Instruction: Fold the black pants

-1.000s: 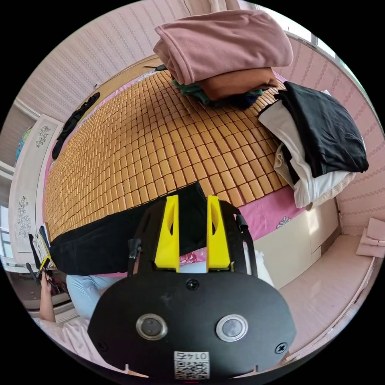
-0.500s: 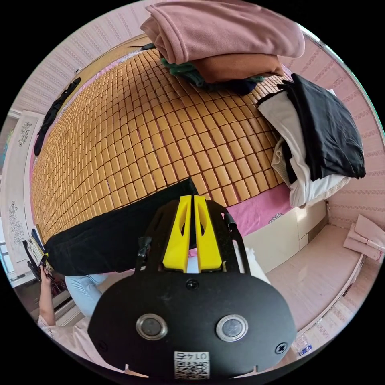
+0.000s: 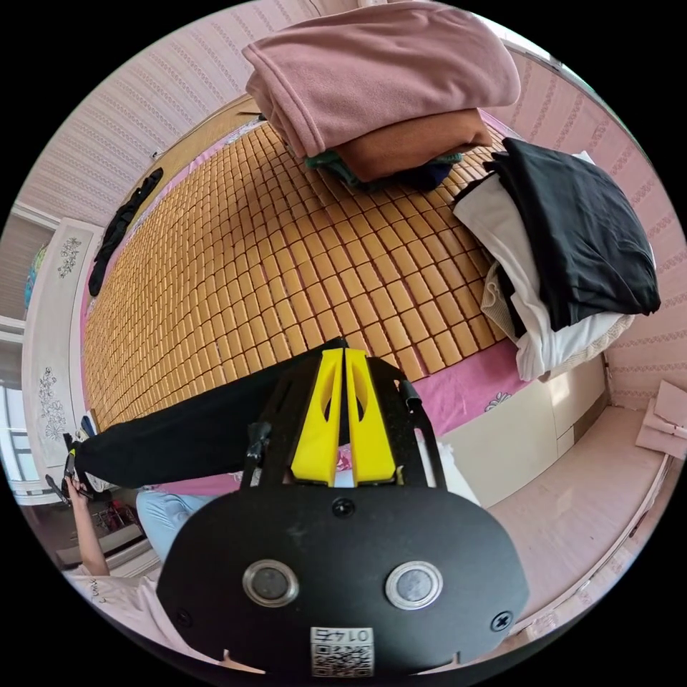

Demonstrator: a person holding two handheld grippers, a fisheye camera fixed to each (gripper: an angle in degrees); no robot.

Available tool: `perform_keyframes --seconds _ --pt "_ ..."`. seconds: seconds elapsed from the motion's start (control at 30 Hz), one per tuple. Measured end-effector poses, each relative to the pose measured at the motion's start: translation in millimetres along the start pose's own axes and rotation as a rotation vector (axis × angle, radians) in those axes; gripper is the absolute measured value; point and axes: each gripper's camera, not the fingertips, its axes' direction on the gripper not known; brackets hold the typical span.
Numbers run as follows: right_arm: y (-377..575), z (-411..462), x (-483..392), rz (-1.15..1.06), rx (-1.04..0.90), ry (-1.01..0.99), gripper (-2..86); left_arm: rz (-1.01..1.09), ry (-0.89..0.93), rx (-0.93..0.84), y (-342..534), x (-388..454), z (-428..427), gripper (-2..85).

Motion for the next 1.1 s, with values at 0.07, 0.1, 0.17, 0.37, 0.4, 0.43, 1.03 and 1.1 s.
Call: perform_keyframes --seconds 0.07,0.1,0.17,0.37,0.4,0.43,1.03,1.1 --pt "-1.3 10.7 1.8 0.015 -0.034 0.012 0.3 -0.011 -0.026 -0.035 -6.1 4.0 27.4 4.1" --pt "-1.0 19.3 5.4 0.044 -0.059 0.011 1.0 0.002 -0.067 -0.081 -6.5 8.1 51.1 5.2" --pt "3.6 23.8 12.8 0.097 -0.052 -0.004 3.0 -0.003 -0.142 -0.194 -2.1 11.2 86.3 6.4" --pt "53.8 8.9 51.4 0.227 0.042 -0.106 9.0 0.049 -0.149 -0.017 20.2 14.7 61.4 5.7" --pt "67.2 9.3 60.4 0.258 0.046 -0.118 9.2 0.134 -0.086 0.011 28.0 25.1 49.9 5.5" --pt "78.6 11.7 67.5 0.279 0.047 -0.141 9.1 0.184 -0.044 0.012 32.8 32.7 45.6 5.4" --pt "120.4 9.3 72.5 0.18 0.042 -0.274 4.2 0.832 0.313 -0.405 208.8 283.1 165.8 6.2" --pt "121.5 26.6 74.7 0.207 -0.006 -0.258 4.3 0.805 0.326 -0.408 209.6 281.0 175.2 4.6"
